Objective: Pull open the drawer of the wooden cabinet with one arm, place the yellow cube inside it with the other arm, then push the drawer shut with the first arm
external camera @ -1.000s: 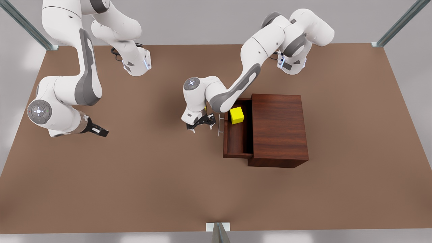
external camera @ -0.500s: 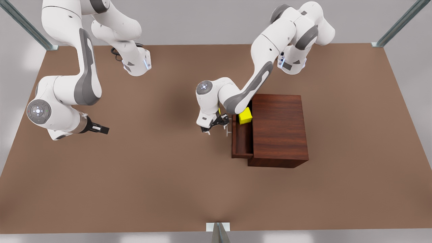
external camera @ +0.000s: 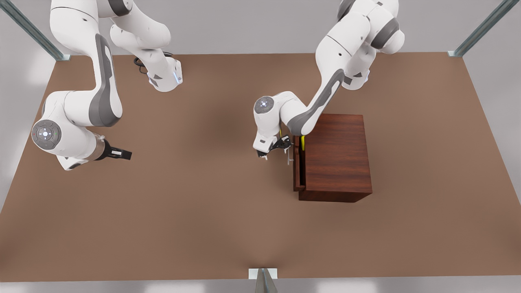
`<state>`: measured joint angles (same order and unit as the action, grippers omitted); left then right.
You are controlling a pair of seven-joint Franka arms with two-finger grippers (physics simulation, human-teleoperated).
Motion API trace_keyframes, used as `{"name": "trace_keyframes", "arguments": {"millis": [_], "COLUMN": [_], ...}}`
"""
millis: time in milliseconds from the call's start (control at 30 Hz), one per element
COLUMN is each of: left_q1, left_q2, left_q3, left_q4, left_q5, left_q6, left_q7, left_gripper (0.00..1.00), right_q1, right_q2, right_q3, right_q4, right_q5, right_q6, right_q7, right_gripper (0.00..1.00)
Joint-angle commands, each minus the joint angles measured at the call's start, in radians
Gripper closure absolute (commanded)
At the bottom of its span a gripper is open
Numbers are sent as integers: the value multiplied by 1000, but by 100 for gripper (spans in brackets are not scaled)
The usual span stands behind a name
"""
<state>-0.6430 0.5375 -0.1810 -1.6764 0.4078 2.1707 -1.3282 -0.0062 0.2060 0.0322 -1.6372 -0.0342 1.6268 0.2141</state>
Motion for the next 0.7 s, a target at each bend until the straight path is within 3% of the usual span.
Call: {"name": "trace_keyframes", "arguments": {"millis": [0, 533, 600, 633, 667], "left_q1": [9, 72, 75, 75, 98], "left_q2": [-21, -73, -97, -90, -96], "left_q3": [0, 1, 9, 9, 11], "left_q4": [-26, -108, -2, 239, 306], "left_q5": [-12, -12, -145, -182, -196], "left_q6": [11, 3, -85, -374, -433], "left_q7": [110, 176, 167, 175, 181], "left_gripper": [0, 0, 0, 0, 0], "right_q1": [0, -3, -3, -3, -3], "right_q2": [4, 7, 7, 7, 7], "right_q3": [0, 0, -2, -2, -2], "right_q4": [7, 25, 25, 25, 25], "right_q5": [2, 0, 0, 0, 0], "right_q6": [-4, -19, -24, -25, -25], "right_q7": [-58, -61, -61, -61, -61], "right_gripper": [0, 0, 0, 0, 0]}}
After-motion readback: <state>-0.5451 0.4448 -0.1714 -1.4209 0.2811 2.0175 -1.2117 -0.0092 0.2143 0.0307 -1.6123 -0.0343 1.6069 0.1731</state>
